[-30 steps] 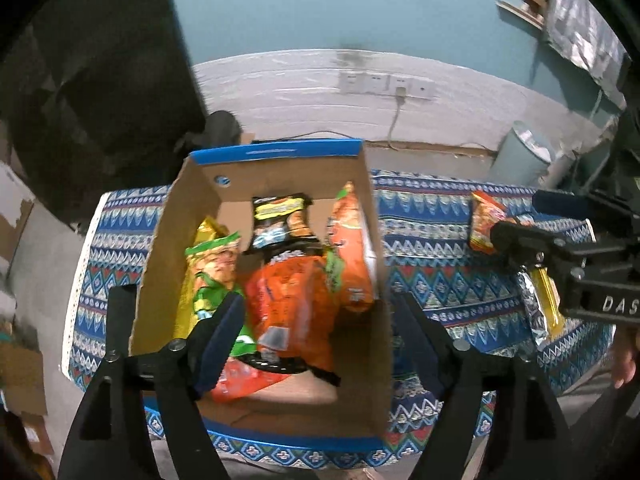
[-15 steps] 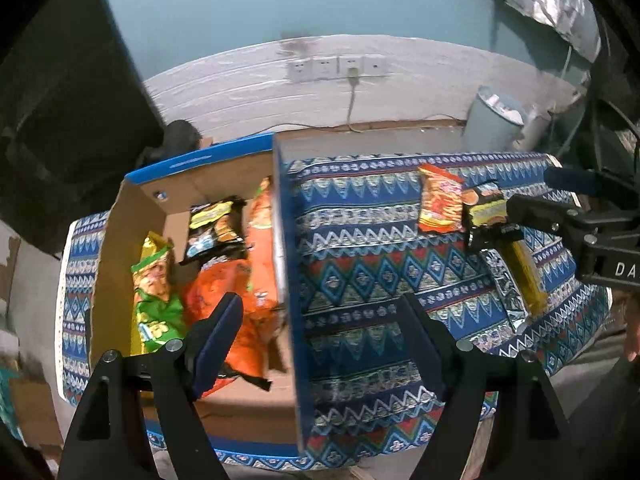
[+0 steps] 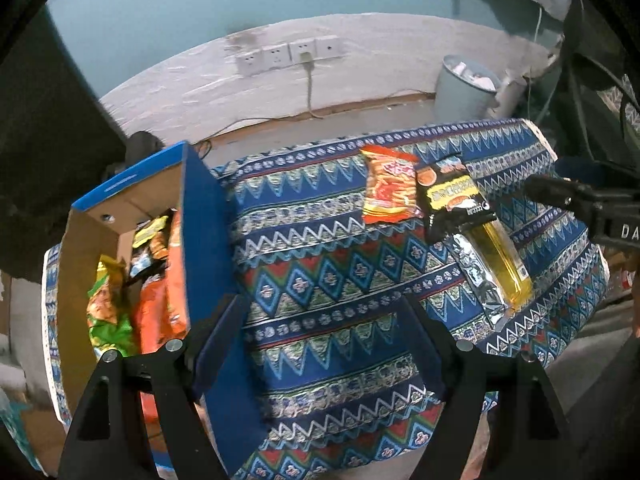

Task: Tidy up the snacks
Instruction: 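Move both grippers back to the remaining snacks on the tablecloth, then grasp red-orange stick-snack bag with left gripper while right gripper grasps long yellow bar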

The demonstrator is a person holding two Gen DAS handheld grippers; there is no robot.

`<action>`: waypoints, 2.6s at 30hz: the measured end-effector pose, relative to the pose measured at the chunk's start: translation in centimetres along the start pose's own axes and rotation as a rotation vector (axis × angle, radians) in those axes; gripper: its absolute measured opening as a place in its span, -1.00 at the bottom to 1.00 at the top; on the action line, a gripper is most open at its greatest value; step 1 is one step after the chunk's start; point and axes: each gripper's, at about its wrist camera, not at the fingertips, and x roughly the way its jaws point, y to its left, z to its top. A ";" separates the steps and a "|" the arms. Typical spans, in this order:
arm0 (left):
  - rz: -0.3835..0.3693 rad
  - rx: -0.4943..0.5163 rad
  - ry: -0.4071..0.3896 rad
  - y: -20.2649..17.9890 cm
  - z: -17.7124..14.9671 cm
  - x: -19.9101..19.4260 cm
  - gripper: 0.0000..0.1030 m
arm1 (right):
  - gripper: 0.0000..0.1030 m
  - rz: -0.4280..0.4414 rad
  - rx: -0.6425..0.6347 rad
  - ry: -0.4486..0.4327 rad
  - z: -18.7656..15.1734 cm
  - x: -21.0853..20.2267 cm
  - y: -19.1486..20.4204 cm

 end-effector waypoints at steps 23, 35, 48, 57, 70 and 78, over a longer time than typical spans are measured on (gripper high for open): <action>-0.005 0.024 0.128 -3.8 1.7 7.8 0.56 | 0.54 -0.024 0.047 0.209 -3.9 10.2 -6.2; -0.035 -0.058 0.129 -2.8 4.1 10.3 0.56 | -0.41 -0.020 0.065 0.230 -4.9 13.8 -7.1; -0.123 -0.142 0.133 -3.9 8.1 13.3 0.56 | -0.46 -0.151 0.107 0.159 -3.4 13.2 -11.9; -0.124 -0.172 0.135 -5.2 9.7 15.1 0.66 | -0.36 -0.122 0.175 0.163 -3.0 14.4 -12.7; -0.131 -0.196 0.173 -5.0 10.2 18.3 0.53 | -0.21 -0.138 0.127 0.146 -3.1 14.6 -12.0; -0.116 -0.142 0.137 -4.8 9.4 17.3 -0.14 | -0.38 -0.155 0.111 0.141 -2.8 14.7 -11.7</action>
